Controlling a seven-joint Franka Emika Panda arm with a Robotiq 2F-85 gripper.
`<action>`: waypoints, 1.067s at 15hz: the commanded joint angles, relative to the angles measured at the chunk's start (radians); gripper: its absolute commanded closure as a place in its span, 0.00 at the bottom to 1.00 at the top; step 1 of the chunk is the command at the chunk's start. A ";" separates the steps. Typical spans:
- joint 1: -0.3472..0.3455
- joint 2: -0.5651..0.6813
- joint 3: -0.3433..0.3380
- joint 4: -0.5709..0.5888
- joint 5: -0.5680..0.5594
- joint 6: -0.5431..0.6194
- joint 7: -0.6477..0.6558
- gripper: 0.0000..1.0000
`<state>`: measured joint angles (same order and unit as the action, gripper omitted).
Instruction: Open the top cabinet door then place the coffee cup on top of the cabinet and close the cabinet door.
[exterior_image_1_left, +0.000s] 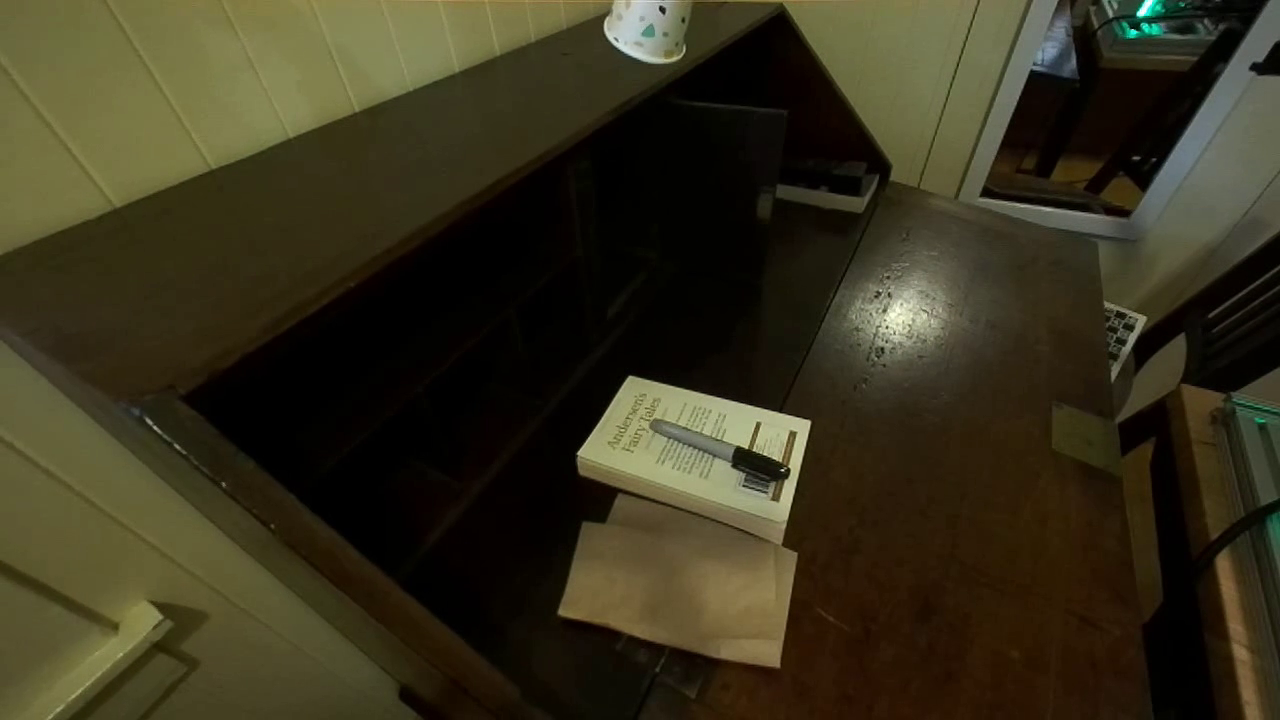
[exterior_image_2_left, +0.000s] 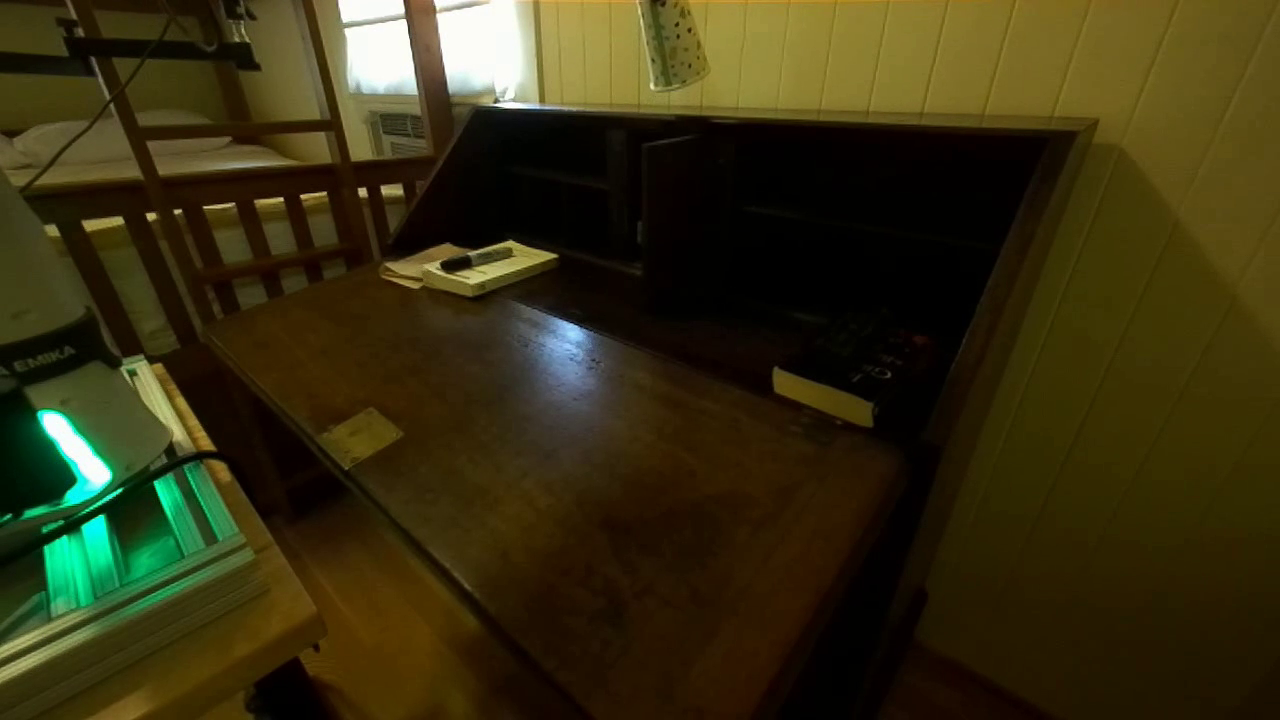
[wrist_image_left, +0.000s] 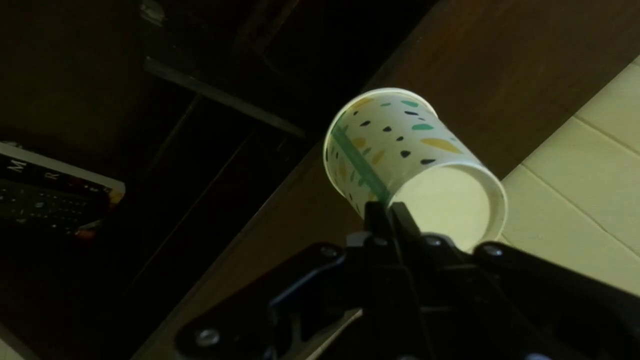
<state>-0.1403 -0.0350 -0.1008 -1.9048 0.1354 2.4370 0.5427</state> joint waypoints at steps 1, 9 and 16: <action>0.000 0.063 -0.019 0.131 0.055 -0.122 -0.077 0.98; -0.003 0.203 -0.028 0.307 0.064 -0.239 -0.142 0.98; -0.004 0.309 -0.019 0.438 0.064 -0.269 -0.164 0.98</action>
<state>-0.1408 0.2134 -0.1201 -1.5645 0.1662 2.2143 0.4036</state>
